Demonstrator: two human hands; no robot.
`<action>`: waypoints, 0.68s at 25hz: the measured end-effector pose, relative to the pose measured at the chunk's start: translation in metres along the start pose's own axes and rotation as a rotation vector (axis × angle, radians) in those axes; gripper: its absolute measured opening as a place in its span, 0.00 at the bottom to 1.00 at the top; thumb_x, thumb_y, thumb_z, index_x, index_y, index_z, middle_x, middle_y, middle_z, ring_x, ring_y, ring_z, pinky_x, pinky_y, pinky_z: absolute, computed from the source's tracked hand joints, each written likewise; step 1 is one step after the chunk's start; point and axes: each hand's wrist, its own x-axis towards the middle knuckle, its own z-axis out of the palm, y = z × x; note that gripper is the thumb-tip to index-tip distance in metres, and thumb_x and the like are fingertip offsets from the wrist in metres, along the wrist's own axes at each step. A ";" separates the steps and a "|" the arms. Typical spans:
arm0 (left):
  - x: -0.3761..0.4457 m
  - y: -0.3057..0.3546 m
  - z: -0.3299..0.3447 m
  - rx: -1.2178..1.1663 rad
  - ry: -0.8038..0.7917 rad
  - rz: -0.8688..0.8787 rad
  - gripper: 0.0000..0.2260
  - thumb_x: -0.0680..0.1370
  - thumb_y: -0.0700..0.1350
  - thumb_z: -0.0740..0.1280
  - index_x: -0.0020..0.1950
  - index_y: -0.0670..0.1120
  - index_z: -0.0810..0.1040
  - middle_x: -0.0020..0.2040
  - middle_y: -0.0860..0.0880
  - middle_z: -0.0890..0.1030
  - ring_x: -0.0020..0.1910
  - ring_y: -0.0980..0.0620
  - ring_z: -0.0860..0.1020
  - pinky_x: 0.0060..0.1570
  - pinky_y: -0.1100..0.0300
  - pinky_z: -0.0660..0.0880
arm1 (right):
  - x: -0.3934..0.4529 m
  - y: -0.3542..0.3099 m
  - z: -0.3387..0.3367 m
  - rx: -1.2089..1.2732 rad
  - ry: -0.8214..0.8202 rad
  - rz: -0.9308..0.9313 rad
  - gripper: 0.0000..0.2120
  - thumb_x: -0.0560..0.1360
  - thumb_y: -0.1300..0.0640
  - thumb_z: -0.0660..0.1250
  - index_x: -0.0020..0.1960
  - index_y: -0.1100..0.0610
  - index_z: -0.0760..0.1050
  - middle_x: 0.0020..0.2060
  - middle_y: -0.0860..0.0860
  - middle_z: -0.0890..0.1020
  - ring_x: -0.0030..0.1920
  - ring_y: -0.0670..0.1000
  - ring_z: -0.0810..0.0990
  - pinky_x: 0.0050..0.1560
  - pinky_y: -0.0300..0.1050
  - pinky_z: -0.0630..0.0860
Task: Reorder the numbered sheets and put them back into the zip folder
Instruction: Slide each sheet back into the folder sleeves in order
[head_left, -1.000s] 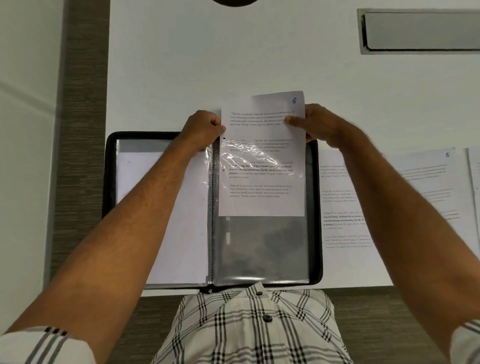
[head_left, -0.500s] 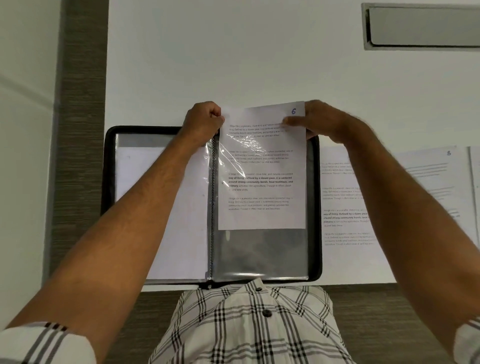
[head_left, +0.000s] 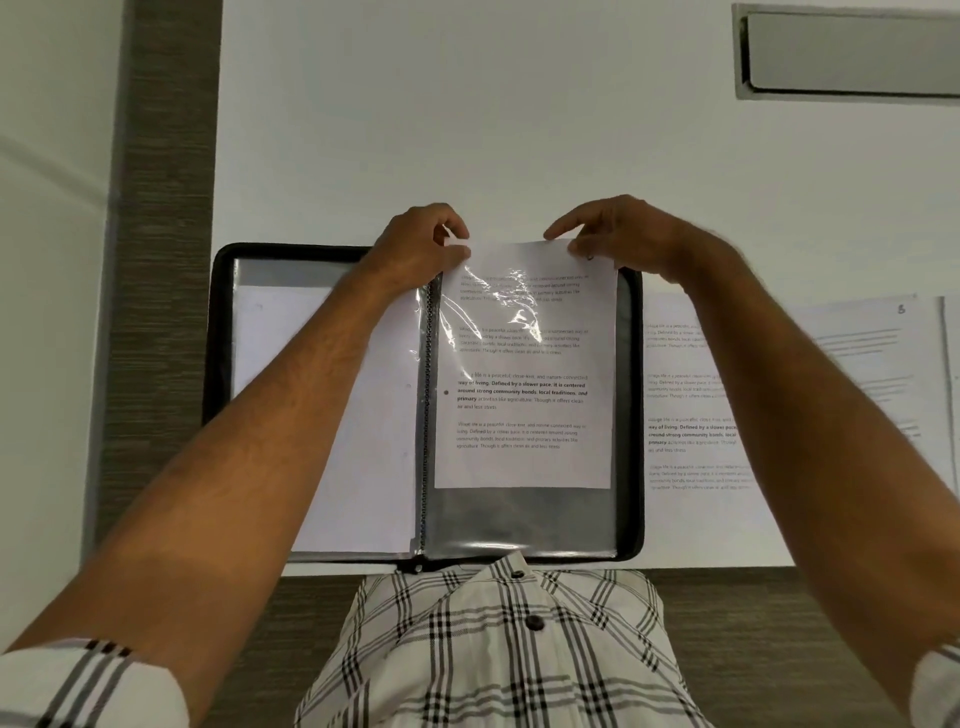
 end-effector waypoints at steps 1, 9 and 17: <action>-0.001 0.000 0.000 0.022 -0.001 0.015 0.08 0.75 0.48 0.75 0.53 0.51 0.82 0.47 0.49 0.80 0.44 0.53 0.76 0.49 0.57 0.74 | -0.001 0.000 0.001 -0.008 -0.003 -0.004 0.14 0.83 0.61 0.66 0.63 0.49 0.84 0.45 0.50 0.85 0.44 0.45 0.80 0.41 0.33 0.74; -0.001 0.000 0.001 0.198 -0.171 0.050 0.12 0.70 0.58 0.79 0.43 0.53 0.82 0.52 0.49 0.77 0.50 0.50 0.78 0.47 0.56 0.76 | -0.006 0.006 0.010 -0.052 -0.069 0.012 0.05 0.79 0.51 0.74 0.54 0.49 0.87 0.52 0.42 0.87 0.57 0.42 0.82 0.62 0.43 0.75; -0.011 0.009 0.008 0.405 -0.221 0.052 0.17 0.70 0.60 0.78 0.47 0.49 0.82 0.58 0.50 0.67 0.60 0.51 0.62 0.60 0.53 0.69 | -0.007 0.016 0.025 -0.160 -0.103 0.019 0.11 0.75 0.61 0.77 0.55 0.49 0.84 0.54 0.49 0.87 0.57 0.50 0.84 0.67 0.55 0.78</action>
